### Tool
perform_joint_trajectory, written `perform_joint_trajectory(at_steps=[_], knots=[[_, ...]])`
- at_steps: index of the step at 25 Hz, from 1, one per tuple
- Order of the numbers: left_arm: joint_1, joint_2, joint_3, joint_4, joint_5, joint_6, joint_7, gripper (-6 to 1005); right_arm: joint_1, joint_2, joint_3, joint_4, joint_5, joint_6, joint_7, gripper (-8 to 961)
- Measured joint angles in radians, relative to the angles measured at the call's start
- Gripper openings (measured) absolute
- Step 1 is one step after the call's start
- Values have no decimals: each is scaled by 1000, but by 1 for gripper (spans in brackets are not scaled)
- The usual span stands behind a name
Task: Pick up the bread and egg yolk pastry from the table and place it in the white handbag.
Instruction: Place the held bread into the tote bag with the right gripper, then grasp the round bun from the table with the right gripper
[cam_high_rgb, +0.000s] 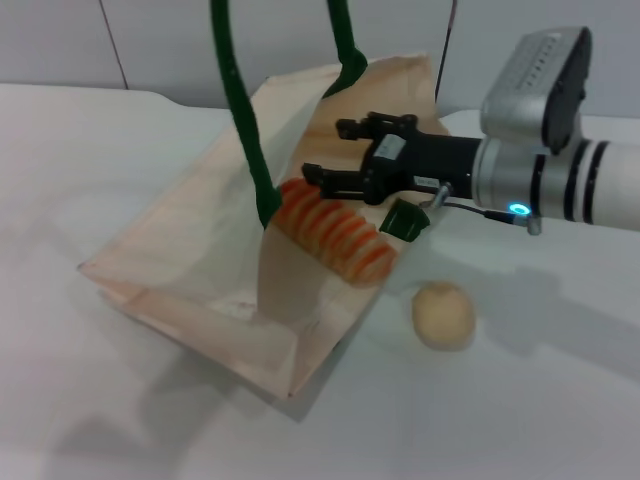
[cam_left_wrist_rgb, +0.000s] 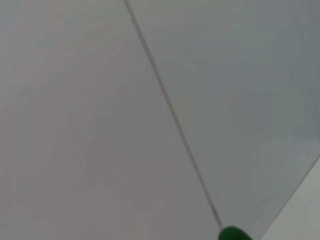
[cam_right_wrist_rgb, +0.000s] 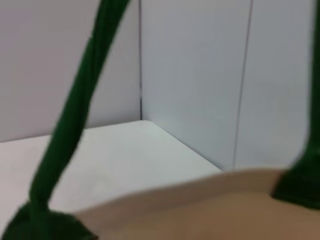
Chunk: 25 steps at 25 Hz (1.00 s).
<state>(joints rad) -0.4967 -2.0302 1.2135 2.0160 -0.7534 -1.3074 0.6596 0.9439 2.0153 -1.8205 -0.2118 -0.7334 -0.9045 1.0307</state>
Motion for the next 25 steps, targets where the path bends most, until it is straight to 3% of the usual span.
perform_joint_trajectory(at_steps=[10,25], knots=[[35,-1,-18,1,40,24,-6,117,-85,-68,-2,-1,-2,-10,80,813],[49,1,-49,-4,58,25,8,117,-148,-101,3,3,-60,-136,119,810]])
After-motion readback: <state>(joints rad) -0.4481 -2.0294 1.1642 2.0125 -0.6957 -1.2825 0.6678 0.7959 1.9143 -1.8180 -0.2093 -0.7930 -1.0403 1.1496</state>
